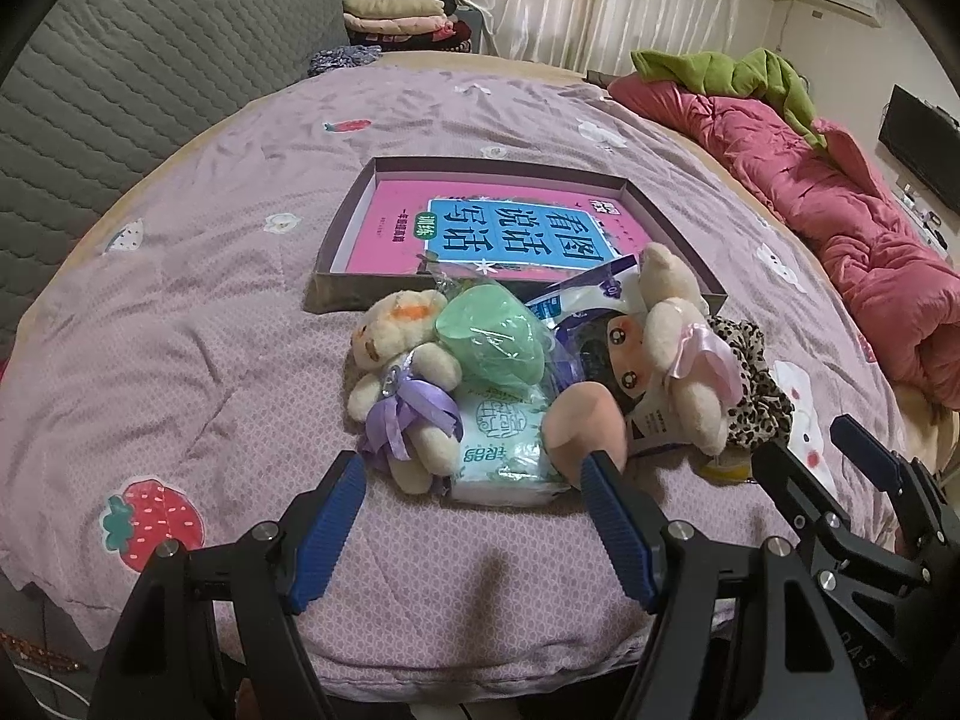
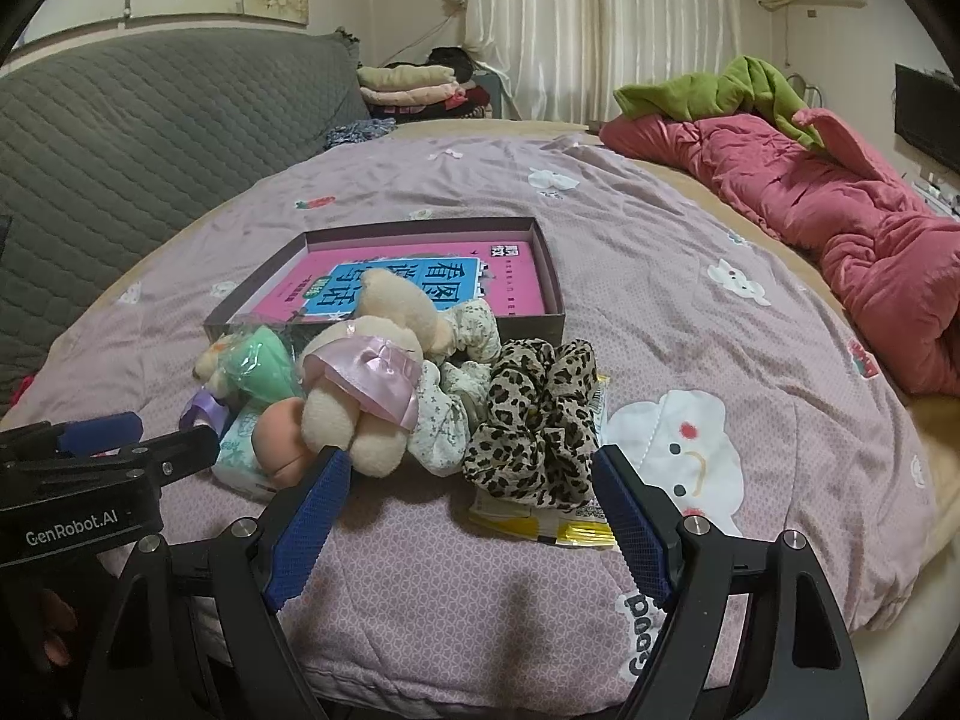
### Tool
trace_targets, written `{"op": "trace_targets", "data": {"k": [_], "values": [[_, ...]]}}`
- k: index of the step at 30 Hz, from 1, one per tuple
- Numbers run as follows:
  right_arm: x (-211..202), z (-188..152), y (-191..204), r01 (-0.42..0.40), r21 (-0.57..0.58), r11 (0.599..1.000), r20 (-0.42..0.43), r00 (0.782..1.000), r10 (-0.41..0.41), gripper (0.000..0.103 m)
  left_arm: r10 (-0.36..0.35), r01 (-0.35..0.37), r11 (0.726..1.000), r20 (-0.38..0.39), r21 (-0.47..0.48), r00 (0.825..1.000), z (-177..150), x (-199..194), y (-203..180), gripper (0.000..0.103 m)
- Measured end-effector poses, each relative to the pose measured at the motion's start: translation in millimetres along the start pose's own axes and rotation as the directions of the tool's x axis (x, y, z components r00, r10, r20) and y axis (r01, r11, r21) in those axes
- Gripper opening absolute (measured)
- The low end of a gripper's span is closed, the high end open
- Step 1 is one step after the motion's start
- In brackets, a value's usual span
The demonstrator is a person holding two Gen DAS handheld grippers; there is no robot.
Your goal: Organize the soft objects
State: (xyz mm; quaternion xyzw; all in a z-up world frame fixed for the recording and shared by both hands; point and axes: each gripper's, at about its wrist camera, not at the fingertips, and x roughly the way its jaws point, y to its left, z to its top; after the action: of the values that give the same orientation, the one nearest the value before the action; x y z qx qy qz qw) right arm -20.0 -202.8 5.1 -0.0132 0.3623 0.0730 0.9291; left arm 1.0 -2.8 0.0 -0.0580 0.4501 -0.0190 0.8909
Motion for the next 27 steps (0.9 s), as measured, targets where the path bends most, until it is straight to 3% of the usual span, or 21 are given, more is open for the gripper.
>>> {"op": "trace_targets", "data": {"k": [27], "values": [[-0.5,2.1,3.2,-0.007,0.000,1.000,0.005,1.000,0.007,0.084,-0.008,0.008,1.000,-0.002,-0.025,1.000,-3.7,2.1,5.9,0.073]]}}
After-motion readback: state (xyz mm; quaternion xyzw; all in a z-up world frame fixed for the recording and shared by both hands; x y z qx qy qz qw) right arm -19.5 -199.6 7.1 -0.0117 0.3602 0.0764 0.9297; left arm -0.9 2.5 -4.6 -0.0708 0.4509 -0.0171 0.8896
